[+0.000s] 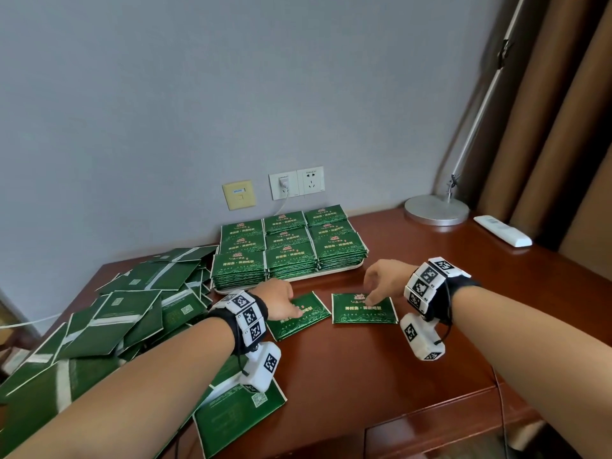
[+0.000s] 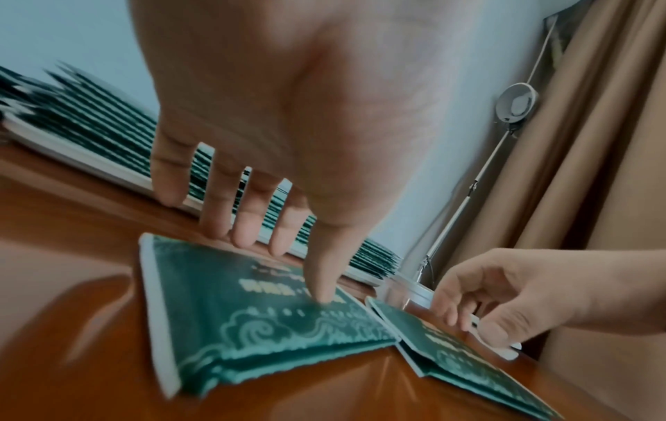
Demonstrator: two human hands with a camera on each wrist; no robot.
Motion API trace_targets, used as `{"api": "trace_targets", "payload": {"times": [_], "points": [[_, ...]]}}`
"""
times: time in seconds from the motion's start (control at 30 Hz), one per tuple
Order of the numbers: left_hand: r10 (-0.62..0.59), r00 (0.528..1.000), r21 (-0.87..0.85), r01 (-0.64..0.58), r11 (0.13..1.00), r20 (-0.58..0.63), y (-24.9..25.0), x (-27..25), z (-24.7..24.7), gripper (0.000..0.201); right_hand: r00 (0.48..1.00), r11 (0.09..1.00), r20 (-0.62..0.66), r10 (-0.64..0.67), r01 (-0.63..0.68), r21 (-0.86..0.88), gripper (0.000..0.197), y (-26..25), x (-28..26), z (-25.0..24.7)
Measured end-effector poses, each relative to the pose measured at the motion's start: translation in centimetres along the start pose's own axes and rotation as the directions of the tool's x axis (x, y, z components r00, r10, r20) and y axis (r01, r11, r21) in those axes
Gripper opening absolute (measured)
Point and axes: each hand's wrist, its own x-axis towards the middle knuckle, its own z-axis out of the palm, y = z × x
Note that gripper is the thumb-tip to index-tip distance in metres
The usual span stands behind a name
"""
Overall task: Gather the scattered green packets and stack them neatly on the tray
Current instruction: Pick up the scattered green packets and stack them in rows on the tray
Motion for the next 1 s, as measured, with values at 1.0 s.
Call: {"api": "trace_targets", "payload": {"times": [1.0], "points": [[-0.142, 0.975, -0.667, -0.006, 0.745, -0.168, -1.6, 4.8, -8.6, 0.031, 0.906, 0.793, -0.42, 0.058, 0.213, 0.57, 0.039, -0.1, 4.9, -6.4]]}}
